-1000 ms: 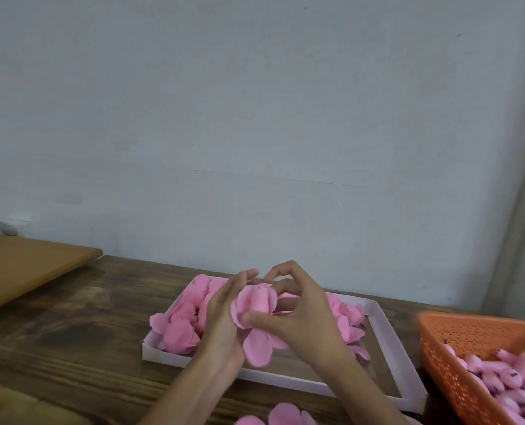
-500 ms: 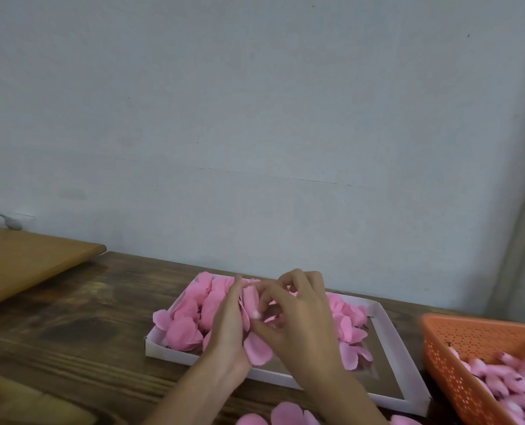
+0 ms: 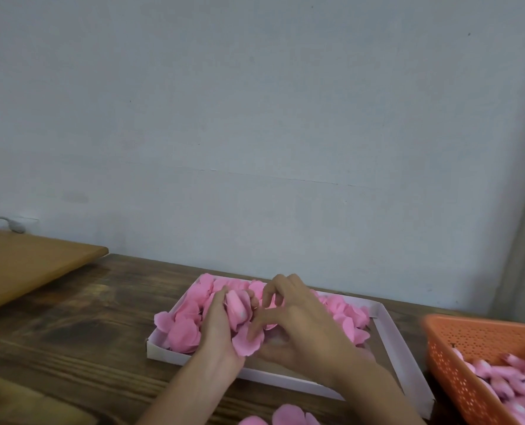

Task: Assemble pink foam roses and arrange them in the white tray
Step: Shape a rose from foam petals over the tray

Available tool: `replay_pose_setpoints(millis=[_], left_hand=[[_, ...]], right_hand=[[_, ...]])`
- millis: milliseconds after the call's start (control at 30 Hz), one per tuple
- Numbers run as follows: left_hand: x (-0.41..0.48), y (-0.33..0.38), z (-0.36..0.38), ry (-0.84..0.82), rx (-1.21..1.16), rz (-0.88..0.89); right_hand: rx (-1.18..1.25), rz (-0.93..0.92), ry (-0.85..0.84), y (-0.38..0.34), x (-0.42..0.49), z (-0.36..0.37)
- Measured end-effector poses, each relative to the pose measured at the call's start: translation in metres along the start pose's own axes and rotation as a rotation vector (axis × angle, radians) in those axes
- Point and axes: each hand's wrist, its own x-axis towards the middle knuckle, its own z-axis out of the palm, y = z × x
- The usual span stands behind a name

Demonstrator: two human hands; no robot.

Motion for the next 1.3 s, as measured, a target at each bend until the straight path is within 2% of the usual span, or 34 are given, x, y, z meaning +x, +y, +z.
replay_pose_setpoints(millis=[100, 200, 333, 400, 500, 633, 700, 833, 967, 1067, 1200, 1300], left_hand=[[-0.012, 0.000, 0.011, -0.077, 0.058, -0.057], [-0.021, -0.005, 0.021, -0.158, -0.071, -0.110], [-0.024, -0.005, 0.022, -0.147, -0.148, -0.140], [-0.016, -0.004, 0.017, -0.141, -0.105, -0.096], [0.002, -0.002, 0.005, -0.146, 0.113, 0.039], [0.005, -0.005, 0.000, -0.191, 0.137, 0.032], [0.004, -0.010, -0.002, -0.205, 0.119, 0.042], [0.010, -0.010, -0.003, -0.095, 0.095, 0.122], [0.012, -0.003, -0.002, -0.155, -0.016, 0.195], [0.015, -0.005, -0.002, -0.150, -0.051, 0.196], [0.011, -0.012, -0.003, -0.146, -0.028, 0.136], [0.001, -0.010, 0.000, -0.239, 0.016, 0.144]], right_hand=[[0.076, 0.035, 0.045, 0.000, 0.001, 0.005], [0.163, 0.125, 0.060, -0.002, 0.001, 0.008], [0.241, 0.179, 0.109, -0.003, 0.003, 0.006], [0.201, 0.167, 0.101, -0.001, 0.002, 0.007], [0.123, 0.171, 0.162, 0.000, 0.002, 0.010], [-0.022, 0.155, 0.294, -0.003, 0.004, 0.016], [-0.044, 0.222, 0.330, -0.008, 0.004, 0.022], [0.167, 0.562, 0.276, -0.017, 0.002, 0.034], [0.576, 0.856, 0.061, -0.015, 0.000, 0.034], [0.717, 0.883, 0.059, -0.014, -0.001, 0.032], [0.746, 0.833, 0.187, -0.015, -0.002, 0.036], [0.810, 0.821, 0.264, -0.012, -0.002, 0.041]])
